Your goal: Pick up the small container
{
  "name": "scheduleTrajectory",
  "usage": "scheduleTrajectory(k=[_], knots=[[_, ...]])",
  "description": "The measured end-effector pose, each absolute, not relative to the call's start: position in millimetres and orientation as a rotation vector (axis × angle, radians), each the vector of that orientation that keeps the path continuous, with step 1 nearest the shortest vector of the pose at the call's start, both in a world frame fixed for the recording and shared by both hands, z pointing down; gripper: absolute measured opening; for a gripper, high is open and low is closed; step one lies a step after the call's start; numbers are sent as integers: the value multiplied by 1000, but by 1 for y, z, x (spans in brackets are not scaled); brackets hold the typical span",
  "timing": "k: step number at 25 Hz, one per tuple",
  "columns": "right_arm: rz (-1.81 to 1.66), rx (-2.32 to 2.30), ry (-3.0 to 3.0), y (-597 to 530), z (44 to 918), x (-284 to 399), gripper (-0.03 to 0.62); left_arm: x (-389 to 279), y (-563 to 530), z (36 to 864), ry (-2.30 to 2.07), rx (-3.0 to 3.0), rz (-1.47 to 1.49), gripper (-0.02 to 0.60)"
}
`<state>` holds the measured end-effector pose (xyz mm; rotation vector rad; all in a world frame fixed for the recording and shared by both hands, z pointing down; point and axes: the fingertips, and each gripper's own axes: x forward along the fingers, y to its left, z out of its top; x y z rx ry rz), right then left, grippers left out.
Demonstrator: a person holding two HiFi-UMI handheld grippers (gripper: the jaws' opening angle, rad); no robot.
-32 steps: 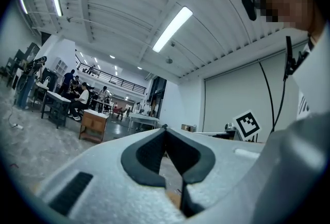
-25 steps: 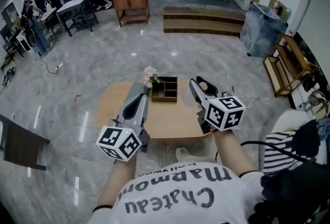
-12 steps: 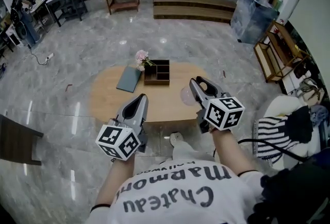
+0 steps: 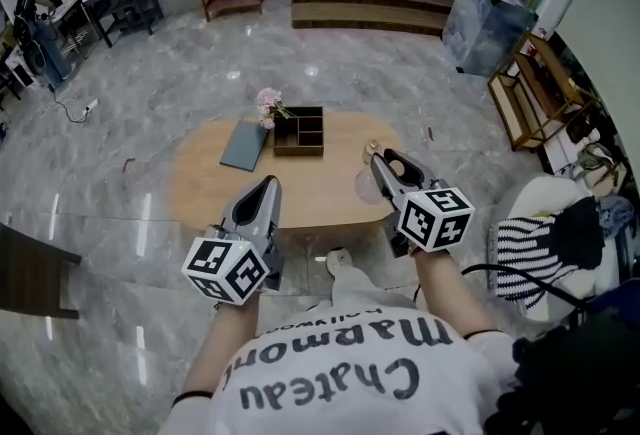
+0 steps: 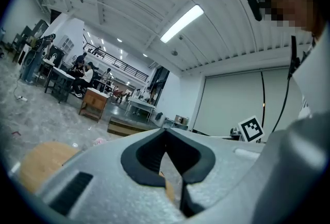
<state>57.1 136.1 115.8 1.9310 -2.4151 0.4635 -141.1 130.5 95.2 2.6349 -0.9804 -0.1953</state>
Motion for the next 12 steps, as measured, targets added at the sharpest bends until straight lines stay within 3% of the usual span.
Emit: scheduleTrajectory(k=[12], knots=[[477,1981,-2386,150,116,64,109,-144,142,94,-970,2644,-179,14]])
